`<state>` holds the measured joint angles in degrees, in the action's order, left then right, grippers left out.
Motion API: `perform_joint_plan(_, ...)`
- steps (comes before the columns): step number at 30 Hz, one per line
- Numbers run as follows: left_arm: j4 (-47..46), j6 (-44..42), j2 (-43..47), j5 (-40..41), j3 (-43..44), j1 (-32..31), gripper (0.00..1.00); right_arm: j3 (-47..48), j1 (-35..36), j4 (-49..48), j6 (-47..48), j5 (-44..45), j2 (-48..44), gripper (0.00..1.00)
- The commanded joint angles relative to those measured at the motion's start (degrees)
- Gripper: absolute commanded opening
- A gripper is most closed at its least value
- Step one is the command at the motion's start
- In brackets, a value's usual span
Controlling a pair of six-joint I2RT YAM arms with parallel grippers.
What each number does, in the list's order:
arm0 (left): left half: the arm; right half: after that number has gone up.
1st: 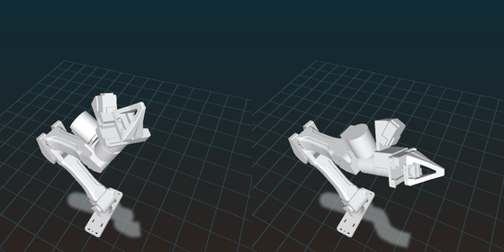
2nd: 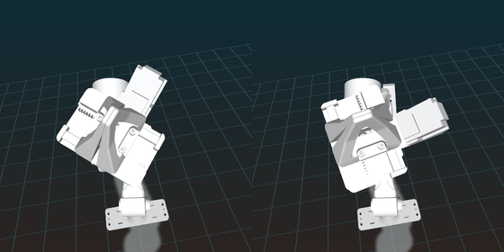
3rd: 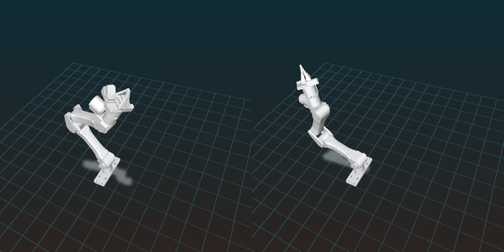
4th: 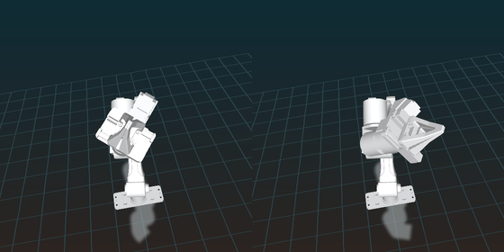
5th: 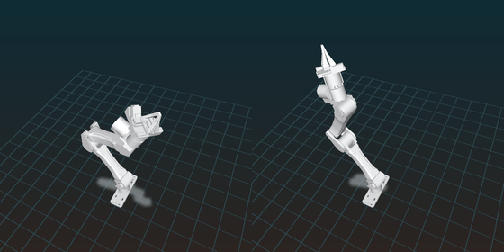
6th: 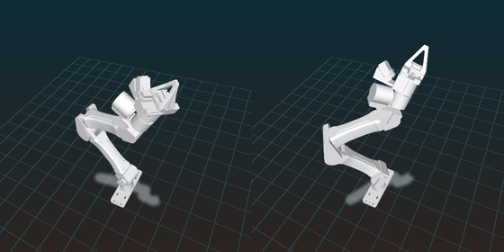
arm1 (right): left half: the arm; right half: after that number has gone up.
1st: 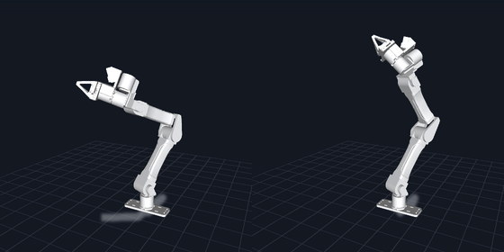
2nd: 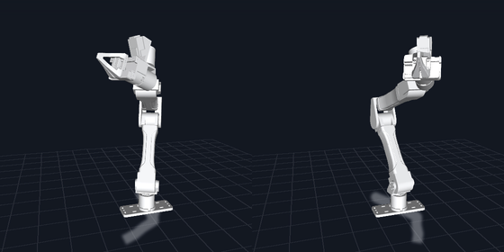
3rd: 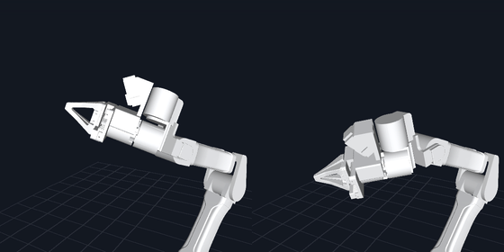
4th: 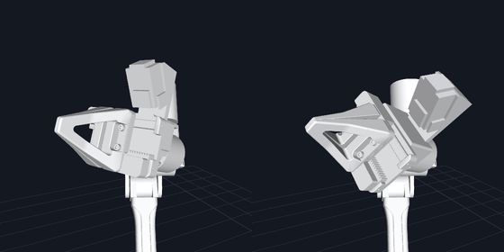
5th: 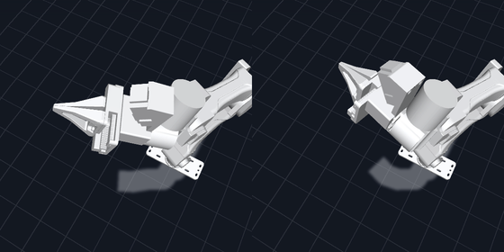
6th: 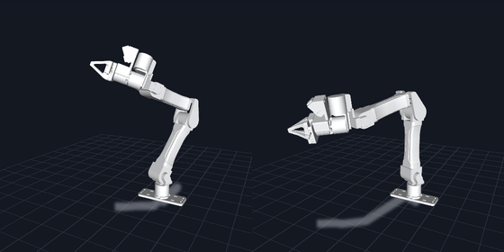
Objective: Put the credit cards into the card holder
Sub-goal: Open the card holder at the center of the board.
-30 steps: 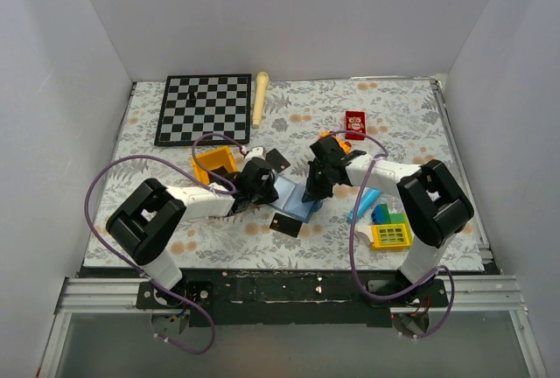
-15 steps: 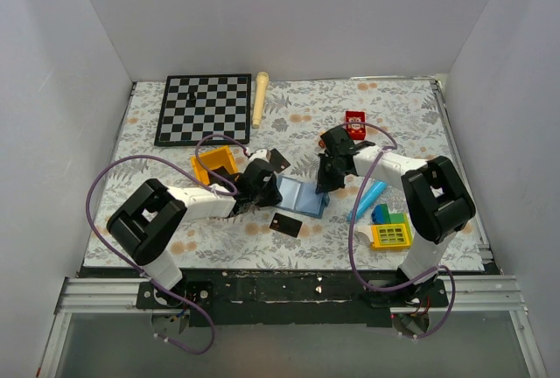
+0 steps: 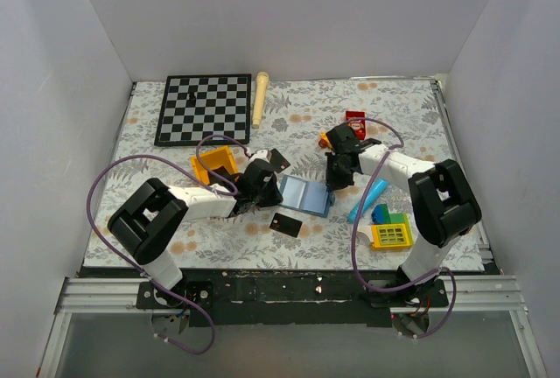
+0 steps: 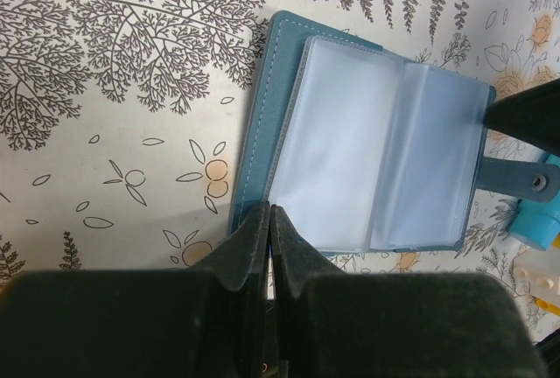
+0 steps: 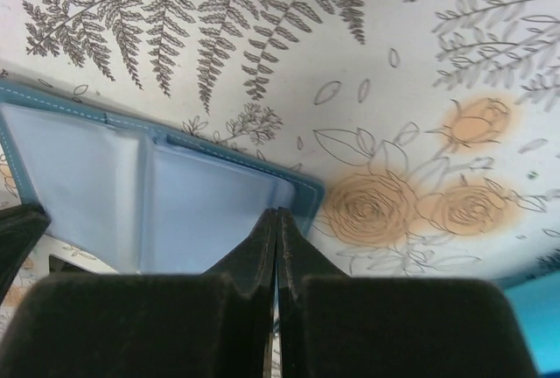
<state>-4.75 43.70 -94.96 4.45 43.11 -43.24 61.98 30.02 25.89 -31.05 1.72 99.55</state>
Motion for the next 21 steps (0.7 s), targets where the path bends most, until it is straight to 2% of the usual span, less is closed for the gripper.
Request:
perform_joint_plan(1, 1.1, -0.4, 0.6, 0.2, -0.3, -0.1, 0.0, -0.4, -0.7, 2.8, 3.3, 2.4, -6.5, 0.02)
perform_joint_plan(9, 2.5, -0.5, 3.5, 1.2, -0.2, -0.1, 0.0, -1.2, -0.6, 1.3, 2.4, -2.9, -13.3, 0.04)
perform_joint_plan(15, 6.5, -2.2, 8.2, 2.9, 3.1, -0.1, 0.0, -4.7, 1.1, -4.7, 2.4, -7.2, -14.5, 0.07)
perform_joint_plan(21, 9.5, -4.2, 11.2, 4.3, 7.2, -0.1, 0.0, -6.0, 3.3, -8.0, 0.6, -7.4, -13.8, 0.12)
